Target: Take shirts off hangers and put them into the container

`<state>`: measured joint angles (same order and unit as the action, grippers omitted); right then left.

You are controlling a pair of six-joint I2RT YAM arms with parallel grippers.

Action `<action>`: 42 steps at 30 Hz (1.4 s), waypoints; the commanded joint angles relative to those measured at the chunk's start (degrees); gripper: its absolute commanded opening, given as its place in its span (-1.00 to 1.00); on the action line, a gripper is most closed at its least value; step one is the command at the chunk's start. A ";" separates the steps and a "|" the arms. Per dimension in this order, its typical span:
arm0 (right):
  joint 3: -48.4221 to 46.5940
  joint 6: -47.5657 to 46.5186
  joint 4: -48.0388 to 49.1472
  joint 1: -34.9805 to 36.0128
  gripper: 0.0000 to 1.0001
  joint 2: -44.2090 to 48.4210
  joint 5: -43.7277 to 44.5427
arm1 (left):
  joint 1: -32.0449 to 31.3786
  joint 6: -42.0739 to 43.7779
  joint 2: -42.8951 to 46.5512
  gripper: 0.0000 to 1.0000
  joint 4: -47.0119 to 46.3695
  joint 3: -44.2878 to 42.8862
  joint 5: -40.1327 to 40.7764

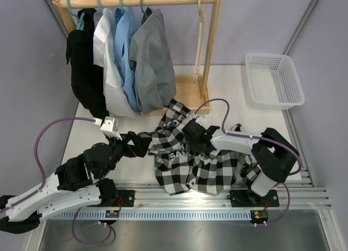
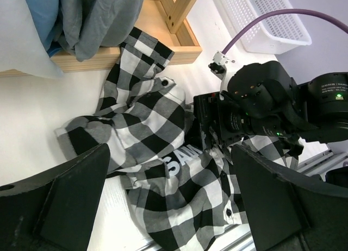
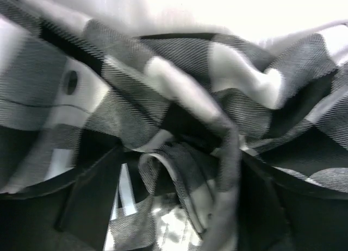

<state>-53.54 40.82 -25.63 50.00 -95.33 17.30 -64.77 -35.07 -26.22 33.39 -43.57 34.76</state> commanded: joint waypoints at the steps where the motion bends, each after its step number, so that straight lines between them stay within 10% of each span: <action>1: 4.48 5.84 3.39 0.63 0.47 0.50 -3.41 | 0.09 -1.14 1.51 0.93 -1.75 0.42 -1.72; 8: 5.82 9.01 1.73 0.54 -1.00 0.75 0.53 | 0.09 -2.46 4.24 0.92 0.62 0.86 -1.19; 18: -1.30 14.20 -16.90 -5.42 -1.00 17.61 17.41 | 0.09 -3.16 5.12 0.91 2.21 0.07 -3.21; 27: -14.65 3.49 -20.88 -24.49 -1.00 30.99 22.43 | 0.09 -3.07 2.66 0.89 3.52 -3.53 -5.85; 42: -57.86 -1.73 -1.28 -54.20 -1.00 12.02 -12.53 | 0.09 -6.06 1.34 0.89 10.82 -9.07 -7.25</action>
<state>-103.18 37.69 -36.71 -0.12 -79.70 16.53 -64.77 -40.12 -24.10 42.85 -50.43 29.17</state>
